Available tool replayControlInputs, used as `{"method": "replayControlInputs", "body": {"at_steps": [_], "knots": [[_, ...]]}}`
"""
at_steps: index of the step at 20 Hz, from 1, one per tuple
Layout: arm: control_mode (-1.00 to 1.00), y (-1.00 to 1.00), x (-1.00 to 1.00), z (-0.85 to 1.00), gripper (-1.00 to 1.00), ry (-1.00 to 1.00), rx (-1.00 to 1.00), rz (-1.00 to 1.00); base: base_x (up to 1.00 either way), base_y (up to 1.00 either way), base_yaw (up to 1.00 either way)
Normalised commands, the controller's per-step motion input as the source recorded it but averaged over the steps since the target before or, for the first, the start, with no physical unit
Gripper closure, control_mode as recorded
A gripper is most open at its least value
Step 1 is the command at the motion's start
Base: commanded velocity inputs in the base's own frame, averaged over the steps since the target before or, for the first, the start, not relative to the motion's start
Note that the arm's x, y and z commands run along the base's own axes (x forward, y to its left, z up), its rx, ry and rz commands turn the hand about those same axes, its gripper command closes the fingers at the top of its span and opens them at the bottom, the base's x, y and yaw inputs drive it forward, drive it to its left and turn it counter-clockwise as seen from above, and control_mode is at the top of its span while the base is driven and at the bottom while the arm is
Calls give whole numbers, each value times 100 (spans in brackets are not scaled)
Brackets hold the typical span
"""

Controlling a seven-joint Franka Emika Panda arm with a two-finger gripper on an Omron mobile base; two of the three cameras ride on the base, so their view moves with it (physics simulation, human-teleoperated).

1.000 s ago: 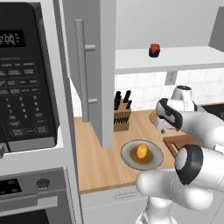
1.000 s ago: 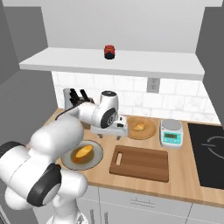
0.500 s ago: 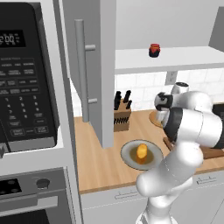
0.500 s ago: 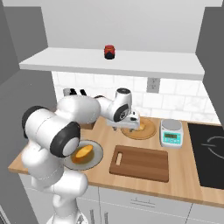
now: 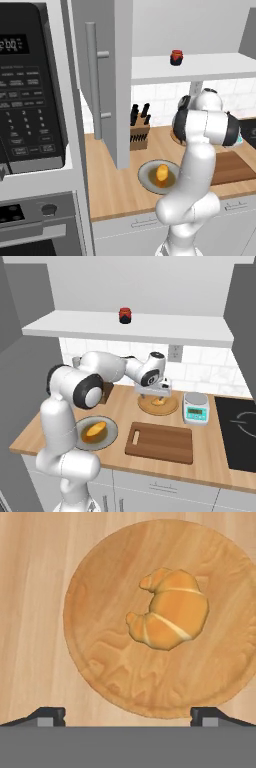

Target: From the different types of pastries on the counter, select a croissant and place it on the cutting board. Then retrieve a jar of jam from the cabinet and place it alongside the croissant on the cutting board.

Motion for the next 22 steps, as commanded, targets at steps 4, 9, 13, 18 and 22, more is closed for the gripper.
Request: {"method": "replayControlInputs", "body": {"at_steps": [4, 9, 13, 18, 22], "knots": [[-100, -4, 34, -19, -100, -2, 0, 0, 0, 0, 0], [-100, -1, 36, -29, -100, -4, 0, 0, 0, 0, 0], [-100, -6, 41, -29, -100, -2, 0, -5, 0, 0, 0], [-100, -13, 33, -19, -100, 0, 0, -18, 0, 0, 0], [-100, -4, 4, -5, -100, 0, 0, -10, 0, 0, 0]]}}
